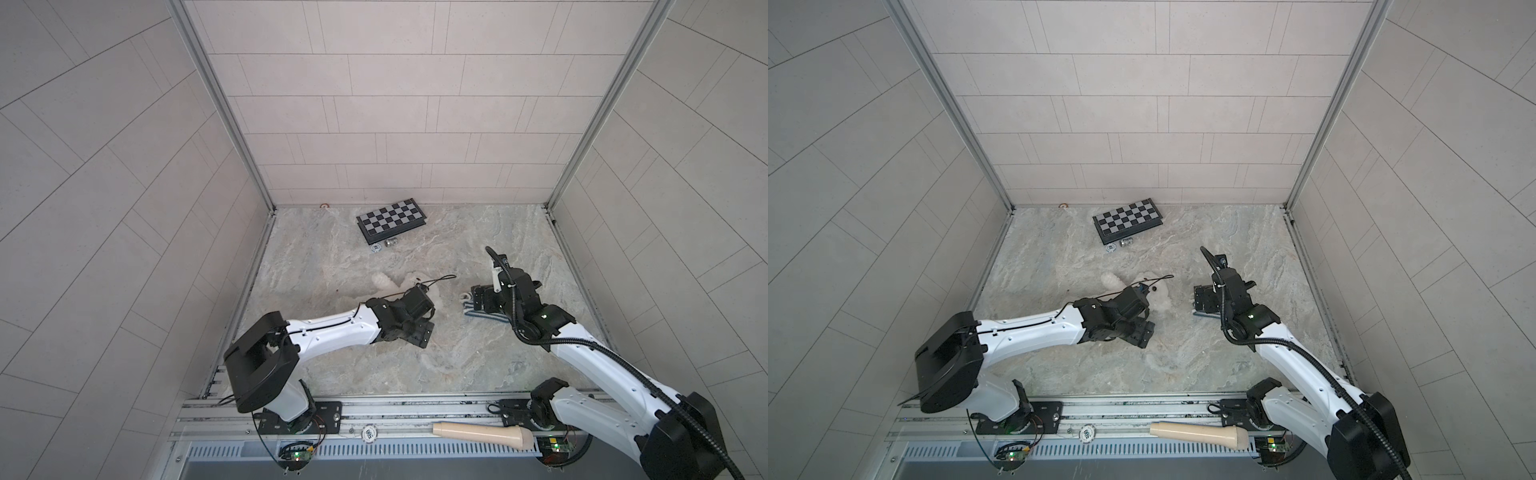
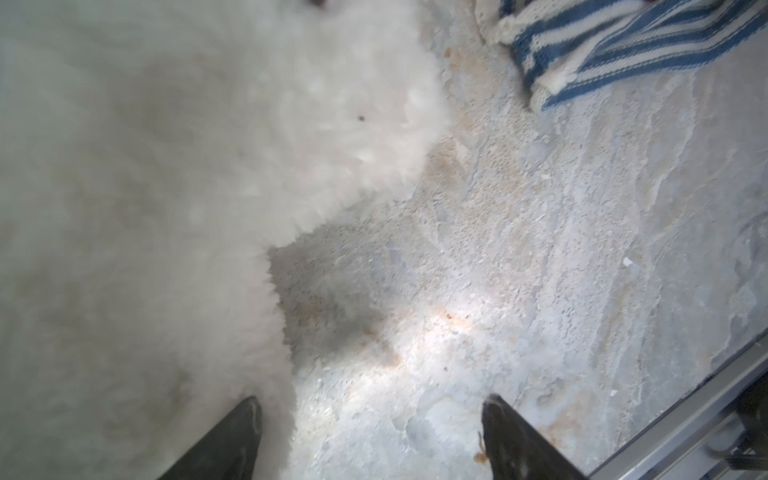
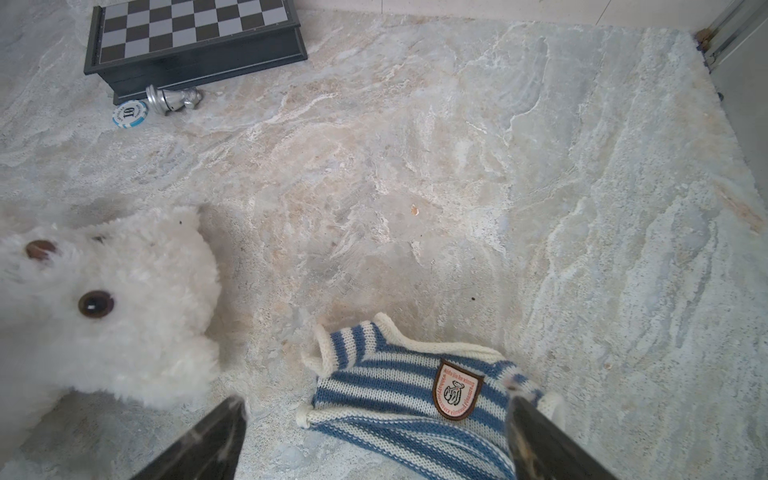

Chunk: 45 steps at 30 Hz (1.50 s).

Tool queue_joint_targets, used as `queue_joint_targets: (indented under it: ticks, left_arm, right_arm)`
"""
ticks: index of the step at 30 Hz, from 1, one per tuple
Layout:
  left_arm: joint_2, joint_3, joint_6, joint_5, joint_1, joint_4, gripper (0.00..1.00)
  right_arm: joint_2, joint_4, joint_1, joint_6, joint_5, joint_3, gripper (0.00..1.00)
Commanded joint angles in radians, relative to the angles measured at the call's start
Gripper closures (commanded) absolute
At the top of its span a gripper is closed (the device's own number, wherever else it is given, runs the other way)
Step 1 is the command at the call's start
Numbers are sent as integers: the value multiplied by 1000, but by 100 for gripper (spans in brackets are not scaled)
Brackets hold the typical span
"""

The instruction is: Dress the teddy bear

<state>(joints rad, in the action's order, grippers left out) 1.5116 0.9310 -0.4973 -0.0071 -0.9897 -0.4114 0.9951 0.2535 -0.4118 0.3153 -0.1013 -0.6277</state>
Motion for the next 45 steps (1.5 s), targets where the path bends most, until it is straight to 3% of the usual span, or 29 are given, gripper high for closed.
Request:
queue_joint_targets:
  ticks: [1, 4, 7, 14, 18, 25, 35, 39, 45]
  left_arm:
    - [-79, -11, 33, -34, 0, -30, 15]
    - [-107, 29, 91, -53, 18, -56, 12]
    - [-100, 80, 133, -85, 75, -112, 0]
    - [-46, 98, 213, 9, 240, -65, 0]
    - [9, 101, 219, 46, 282, -25, 0]
    - [44, 49, 186, 127, 267, 11, 0]
    - [-4, 49, 145, -43, 137, -154, 14]
    - [-35, 89, 209, -97, 120, -194, 14]
    - [-48, 68, 392, -168, 106, -95, 4]
  right_arm:
    - [18, -15, 0, 18, 25, -18, 2]
    - [46, -17, -1, 18, 51, -28, 2]
    - [65, -9, -1, 16, 81, -42, 2]
    - [60, 11, -1, 12, 97, -41, 3]
    - [55, 28, -1, 6, 97, -46, 3]
    - [36, 46, -1, -7, 81, -45, 2]
    - [88, 11, -1, -5, 98, -45, 2]
    - [95, 10, -1, -10, 98, -53, 2]
    - [101, -12, -1, -1, 112, -52, 2]
